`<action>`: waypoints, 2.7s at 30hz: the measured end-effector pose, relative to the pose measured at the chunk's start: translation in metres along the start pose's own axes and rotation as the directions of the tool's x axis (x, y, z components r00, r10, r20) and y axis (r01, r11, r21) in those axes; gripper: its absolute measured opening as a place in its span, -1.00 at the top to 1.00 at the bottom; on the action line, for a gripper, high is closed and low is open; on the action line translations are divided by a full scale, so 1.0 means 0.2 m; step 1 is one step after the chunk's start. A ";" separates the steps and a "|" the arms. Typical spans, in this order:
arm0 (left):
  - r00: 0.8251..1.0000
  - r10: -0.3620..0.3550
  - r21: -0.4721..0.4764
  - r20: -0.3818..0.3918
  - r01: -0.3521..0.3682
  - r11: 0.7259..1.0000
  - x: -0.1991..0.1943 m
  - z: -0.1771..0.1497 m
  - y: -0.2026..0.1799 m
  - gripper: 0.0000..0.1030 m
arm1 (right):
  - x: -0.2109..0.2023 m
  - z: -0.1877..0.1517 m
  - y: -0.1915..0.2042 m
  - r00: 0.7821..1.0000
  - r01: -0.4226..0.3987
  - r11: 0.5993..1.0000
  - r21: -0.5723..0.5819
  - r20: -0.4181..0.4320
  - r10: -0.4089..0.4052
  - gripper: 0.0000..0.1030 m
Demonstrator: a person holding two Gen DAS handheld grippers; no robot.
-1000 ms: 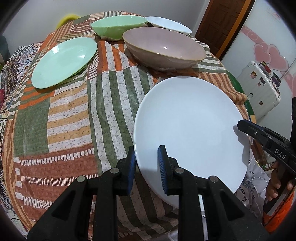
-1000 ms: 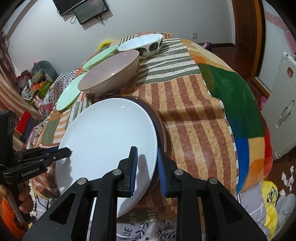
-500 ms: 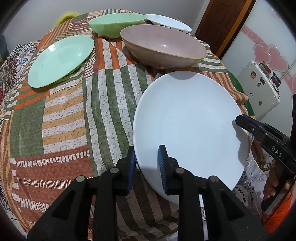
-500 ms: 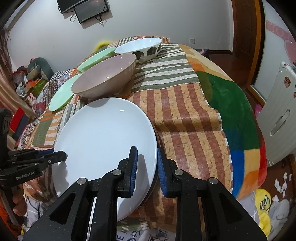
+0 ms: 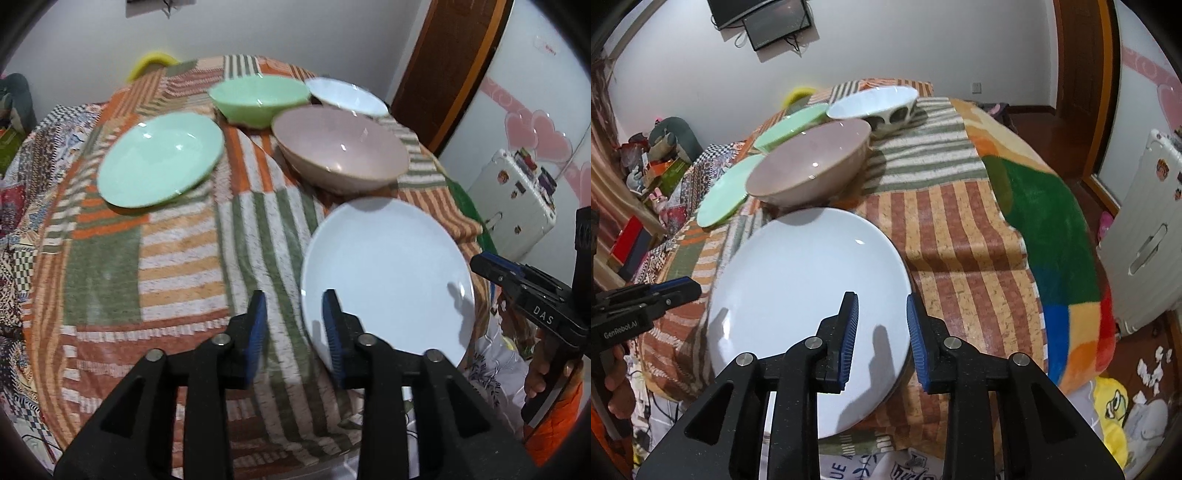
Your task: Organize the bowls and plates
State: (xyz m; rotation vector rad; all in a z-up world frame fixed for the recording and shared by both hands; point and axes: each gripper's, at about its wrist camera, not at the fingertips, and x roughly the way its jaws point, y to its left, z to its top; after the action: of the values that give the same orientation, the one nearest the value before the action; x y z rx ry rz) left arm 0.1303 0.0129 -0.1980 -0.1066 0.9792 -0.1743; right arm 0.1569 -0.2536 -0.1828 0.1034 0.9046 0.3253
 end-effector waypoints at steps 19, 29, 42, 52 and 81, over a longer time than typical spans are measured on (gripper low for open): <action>0.977 0.180 -0.169 0.113 -0.159 0.973 -0.22 0.19 0.74 -0.07 | 0.11 0.24 0.62 0.989 -0.128 0.969 -0.213 0.049 0.141 0.13; 0.983 0.179 -0.229 0.052 -0.163 0.960 0.08 0.38 1.07 -0.07 | 0.42 0.40 0.84 0.983 -0.179 0.966 -0.188 -0.006 0.182 0.13; 0.997 0.070 -0.257 -0.015 -0.072 0.964 0.49 0.55 1.30 0.47 | 0.78 0.57 0.98 0.993 -0.100 0.974 -0.202 -0.081 0.086 0.40; 0.993 0.114 -0.192 -0.013 -0.114 0.975 0.51 0.54 1.28 0.61 | 0.92 0.56 1.00 0.989 -0.057 0.982 -0.180 -0.141 0.031 0.40; 0.997 0.070 -0.284 -0.040 -0.079 0.955 0.39 0.39 1.47 0.62 | 1.05 0.58 1.12 0.956 -0.181 0.961 -0.208 -0.265 0.123 0.59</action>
State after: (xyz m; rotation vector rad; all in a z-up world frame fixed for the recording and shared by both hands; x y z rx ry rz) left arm 0.2664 0.2865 -0.2674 -0.3326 1.0317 0.0368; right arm 0.3160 0.0312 -0.2206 -0.0847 1.1052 0.5955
